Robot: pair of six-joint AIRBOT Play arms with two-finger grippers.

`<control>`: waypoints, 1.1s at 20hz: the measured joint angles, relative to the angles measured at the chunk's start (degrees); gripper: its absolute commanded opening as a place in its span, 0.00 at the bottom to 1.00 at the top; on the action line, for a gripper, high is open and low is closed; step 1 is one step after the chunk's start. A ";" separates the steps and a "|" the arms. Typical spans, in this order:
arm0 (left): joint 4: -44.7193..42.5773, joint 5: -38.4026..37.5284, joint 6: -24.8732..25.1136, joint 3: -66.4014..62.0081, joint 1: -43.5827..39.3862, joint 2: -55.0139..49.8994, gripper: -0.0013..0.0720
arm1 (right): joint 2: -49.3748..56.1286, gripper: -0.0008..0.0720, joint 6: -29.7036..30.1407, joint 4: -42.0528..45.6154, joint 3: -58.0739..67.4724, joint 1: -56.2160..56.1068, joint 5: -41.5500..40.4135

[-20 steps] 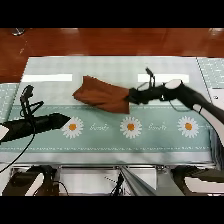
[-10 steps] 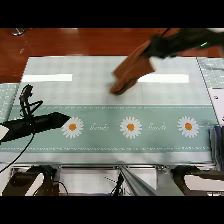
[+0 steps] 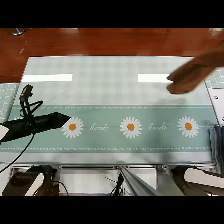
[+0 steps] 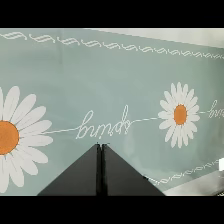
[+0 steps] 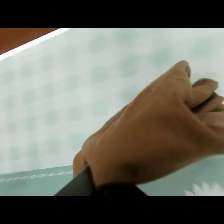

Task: Fold the shirts.

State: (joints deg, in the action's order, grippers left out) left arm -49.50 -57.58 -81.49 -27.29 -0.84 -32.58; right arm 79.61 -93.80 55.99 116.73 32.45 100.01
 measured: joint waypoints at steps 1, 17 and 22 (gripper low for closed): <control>0.02 0.00 0.00 0.02 0.00 0.00 0.05 | -1.25 0.05 -0.20 0.24 -0.48 4.26 1.55; 0.02 0.90 0.00 0.02 0.00 0.00 0.05 | -27.65 0.87 -1.55 24.41 -30.34 48.00 6.10; 0.09 4.17 -0.02 0.00 0.00 -0.61 0.05 | -29.75 0.80 -3.58 26.34 -33.09 49.57 4.72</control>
State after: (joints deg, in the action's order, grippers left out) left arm -49.41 -53.41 -81.52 -27.29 -0.84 -33.19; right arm 49.87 -97.38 82.32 83.64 82.02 104.73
